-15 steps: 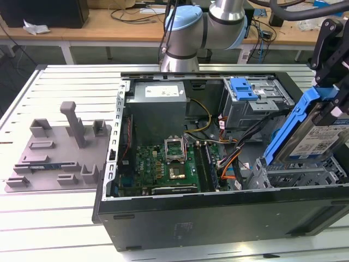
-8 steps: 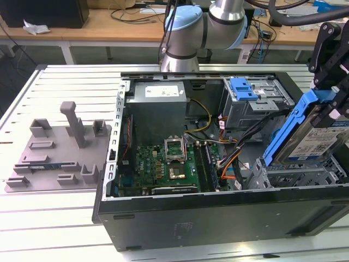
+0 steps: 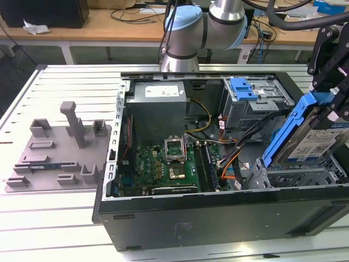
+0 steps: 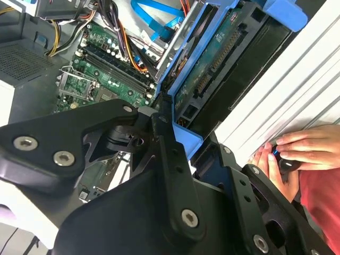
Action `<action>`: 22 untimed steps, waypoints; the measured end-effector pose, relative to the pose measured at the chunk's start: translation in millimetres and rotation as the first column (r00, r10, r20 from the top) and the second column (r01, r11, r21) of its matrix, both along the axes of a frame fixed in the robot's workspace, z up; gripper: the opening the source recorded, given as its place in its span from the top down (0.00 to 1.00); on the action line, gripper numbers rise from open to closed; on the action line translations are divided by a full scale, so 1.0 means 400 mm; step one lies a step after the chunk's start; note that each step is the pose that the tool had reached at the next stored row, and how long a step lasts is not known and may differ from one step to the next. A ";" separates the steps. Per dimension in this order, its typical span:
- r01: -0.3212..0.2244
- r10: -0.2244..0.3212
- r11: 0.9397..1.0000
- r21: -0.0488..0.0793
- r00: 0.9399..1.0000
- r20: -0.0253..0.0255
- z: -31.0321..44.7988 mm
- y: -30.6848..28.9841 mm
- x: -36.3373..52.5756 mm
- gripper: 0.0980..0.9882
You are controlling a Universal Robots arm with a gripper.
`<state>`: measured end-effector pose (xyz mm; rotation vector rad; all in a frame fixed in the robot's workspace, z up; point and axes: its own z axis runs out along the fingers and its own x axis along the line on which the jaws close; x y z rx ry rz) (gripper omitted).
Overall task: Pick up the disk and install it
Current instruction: 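Insert the disk into the insertion slot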
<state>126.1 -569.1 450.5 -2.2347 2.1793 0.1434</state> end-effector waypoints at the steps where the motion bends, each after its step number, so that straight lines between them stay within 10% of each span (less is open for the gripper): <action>1: 0.000 0.000 1.000 0.000 1.000 0.000 -0.002 0.000 0.000 0.70; 22: 0.000 0.000 1.000 0.000 1.000 0.000 -0.018 0.000 0.000 0.70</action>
